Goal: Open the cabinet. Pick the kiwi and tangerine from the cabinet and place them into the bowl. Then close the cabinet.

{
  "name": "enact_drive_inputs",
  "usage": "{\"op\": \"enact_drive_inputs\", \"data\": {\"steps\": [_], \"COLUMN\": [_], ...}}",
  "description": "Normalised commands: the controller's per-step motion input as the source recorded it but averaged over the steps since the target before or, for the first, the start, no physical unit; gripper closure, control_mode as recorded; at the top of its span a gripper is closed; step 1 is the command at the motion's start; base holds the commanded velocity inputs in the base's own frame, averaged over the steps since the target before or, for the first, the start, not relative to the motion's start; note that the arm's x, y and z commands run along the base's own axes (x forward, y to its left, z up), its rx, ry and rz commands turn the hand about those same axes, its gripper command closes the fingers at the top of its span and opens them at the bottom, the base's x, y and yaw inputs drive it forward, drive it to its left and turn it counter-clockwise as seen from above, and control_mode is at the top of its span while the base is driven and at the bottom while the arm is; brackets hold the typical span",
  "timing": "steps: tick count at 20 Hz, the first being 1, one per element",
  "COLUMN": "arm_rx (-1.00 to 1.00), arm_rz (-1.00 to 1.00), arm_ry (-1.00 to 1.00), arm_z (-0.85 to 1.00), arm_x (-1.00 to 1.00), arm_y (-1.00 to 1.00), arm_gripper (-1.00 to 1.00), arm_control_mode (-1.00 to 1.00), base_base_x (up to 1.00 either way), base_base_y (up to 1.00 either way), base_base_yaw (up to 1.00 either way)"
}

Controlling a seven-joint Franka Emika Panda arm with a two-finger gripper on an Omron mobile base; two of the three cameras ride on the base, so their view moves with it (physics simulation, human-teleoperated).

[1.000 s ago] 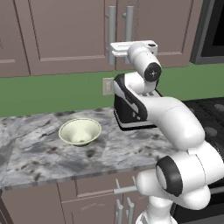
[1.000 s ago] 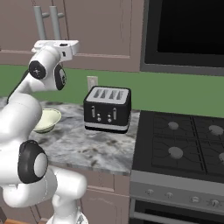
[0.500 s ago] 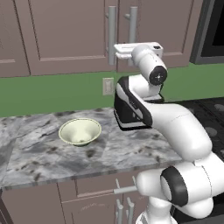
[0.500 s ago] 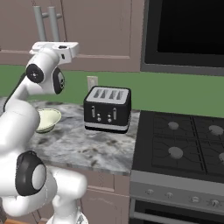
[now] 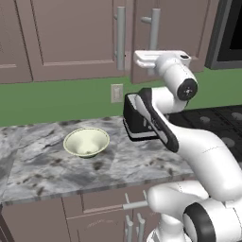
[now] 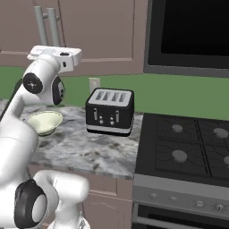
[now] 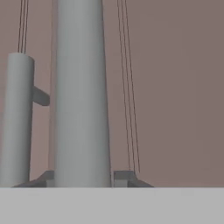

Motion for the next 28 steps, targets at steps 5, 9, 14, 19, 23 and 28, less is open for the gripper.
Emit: {"op": "enact_drive_inputs", "data": {"steps": [5,9,14,19,23,28], "arm_rx": [0.1,0.14,0.15,0.14,0.15,0.17], "arm_rz": [0.08,0.15,0.21,0.2,0.25,0.24], "arm_ry": [0.0,0.0,-0.01,0.0,-0.01,0.0], "arm_z": [0.3,0.23,0.28,0.25,0.17,0.32], "arm_x": [-0.39,-0.23,-0.33,-0.39,-0.13,0.0], "arm_y": [-0.87,-0.98,-1.0,-1.0,-1.0,-0.94], "arm_gripper": [1.0,1.0,1.0,1.0,1.0,1.0], "arm_control_mode": [-1.0,-1.0,-1.0,-1.0,-1.0,-1.0], "base_base_x": [0.0,0.0,0.0,0.0,0.0,0.0], "base_base_y": [0.0,0.0,0.0,0.0,0.0,0.0], "base_base_yaw": [0.0,0.0,0.0,0.0,0.0,0.0]}}
